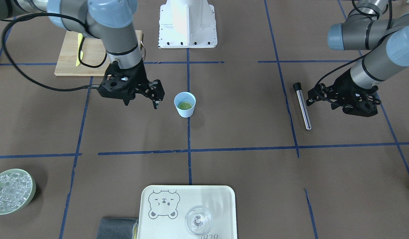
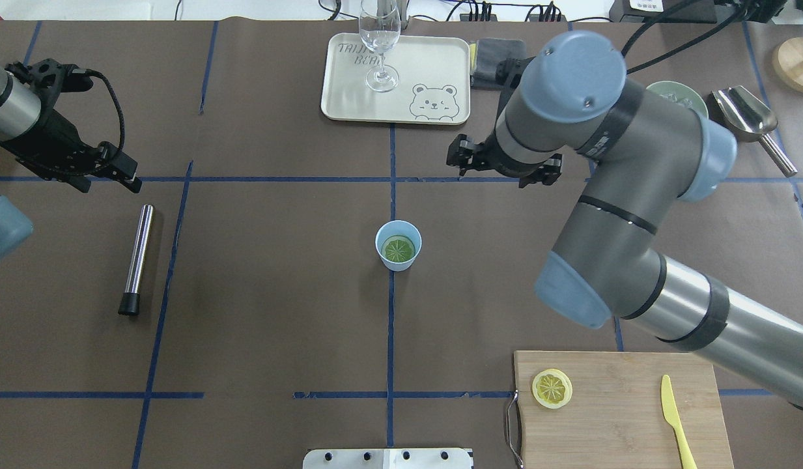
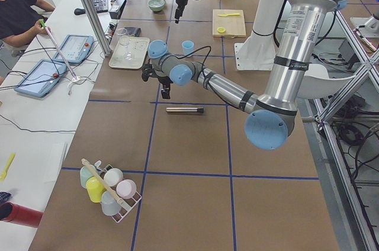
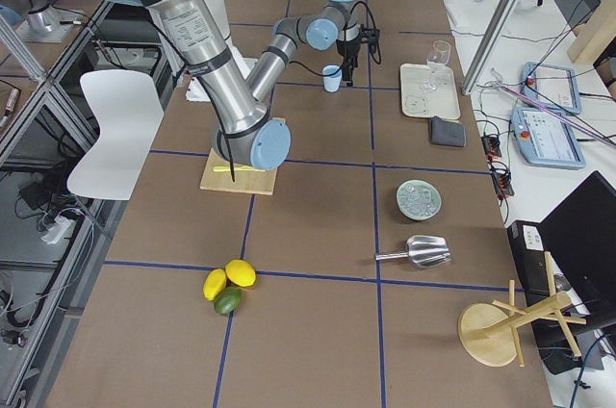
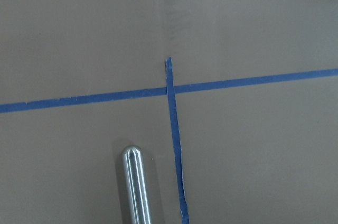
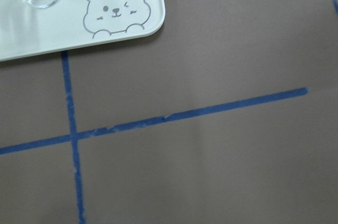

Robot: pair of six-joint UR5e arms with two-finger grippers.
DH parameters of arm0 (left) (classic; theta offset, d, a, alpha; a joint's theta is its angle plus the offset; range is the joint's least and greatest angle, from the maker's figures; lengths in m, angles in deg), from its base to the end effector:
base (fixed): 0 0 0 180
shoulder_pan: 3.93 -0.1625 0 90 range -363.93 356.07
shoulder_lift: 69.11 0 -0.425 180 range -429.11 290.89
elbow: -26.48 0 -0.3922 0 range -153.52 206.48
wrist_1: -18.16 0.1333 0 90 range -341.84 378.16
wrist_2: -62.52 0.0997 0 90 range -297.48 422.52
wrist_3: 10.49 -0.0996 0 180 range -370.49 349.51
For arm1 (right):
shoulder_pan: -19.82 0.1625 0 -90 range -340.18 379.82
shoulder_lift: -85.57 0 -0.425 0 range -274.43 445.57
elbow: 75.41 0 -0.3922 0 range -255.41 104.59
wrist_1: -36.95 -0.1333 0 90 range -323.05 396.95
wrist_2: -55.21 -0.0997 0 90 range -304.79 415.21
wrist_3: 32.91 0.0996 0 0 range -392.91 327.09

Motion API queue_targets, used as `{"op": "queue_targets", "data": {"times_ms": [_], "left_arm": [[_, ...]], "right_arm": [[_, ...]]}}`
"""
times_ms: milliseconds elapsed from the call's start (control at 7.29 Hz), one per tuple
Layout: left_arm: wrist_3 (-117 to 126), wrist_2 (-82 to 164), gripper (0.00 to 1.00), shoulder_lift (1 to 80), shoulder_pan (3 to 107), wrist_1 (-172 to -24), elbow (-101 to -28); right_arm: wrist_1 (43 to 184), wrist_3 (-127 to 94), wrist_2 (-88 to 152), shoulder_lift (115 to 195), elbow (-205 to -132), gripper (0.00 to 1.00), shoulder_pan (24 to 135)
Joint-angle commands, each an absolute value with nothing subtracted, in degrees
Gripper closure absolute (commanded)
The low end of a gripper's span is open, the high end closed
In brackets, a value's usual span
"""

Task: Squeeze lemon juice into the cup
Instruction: 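Raise the right gripper from the cup while the left gripper approaches the rod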

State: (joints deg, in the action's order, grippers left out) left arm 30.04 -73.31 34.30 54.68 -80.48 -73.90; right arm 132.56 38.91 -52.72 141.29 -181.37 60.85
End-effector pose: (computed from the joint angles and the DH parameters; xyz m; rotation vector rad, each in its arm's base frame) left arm 0.2487 -0.5263 0.4228 -0.0236 0.9420 0.0787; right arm -0.4062 -0.4895 0.2096 0.1237 -0.8201 0.2539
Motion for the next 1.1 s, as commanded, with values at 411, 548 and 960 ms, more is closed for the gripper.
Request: {"op": "queue_targets", "data": {"times_ms": [411, 548, 960], "left_arm": [[35.21, -73.71, 0.00, 35.03, 47.24, -79.75, -66.08], [35.91, -73.53, 0.00, 35.65, 45.83, -79.84, -65.81], [35.65, -73.18, 0.00, 36.36, 45.28, -79.93, -63.26]], "right_arm": [[131.96, 20.99, -65.36, 150.25, -185.35, 0.00, 75.96], [131.96, 20.79, -65.37, 150.61, -185.79, 0.00, 76.16], [132.05, 20.79, -65.29, 150.70, -186.76, 0.00, 76.25]]}}
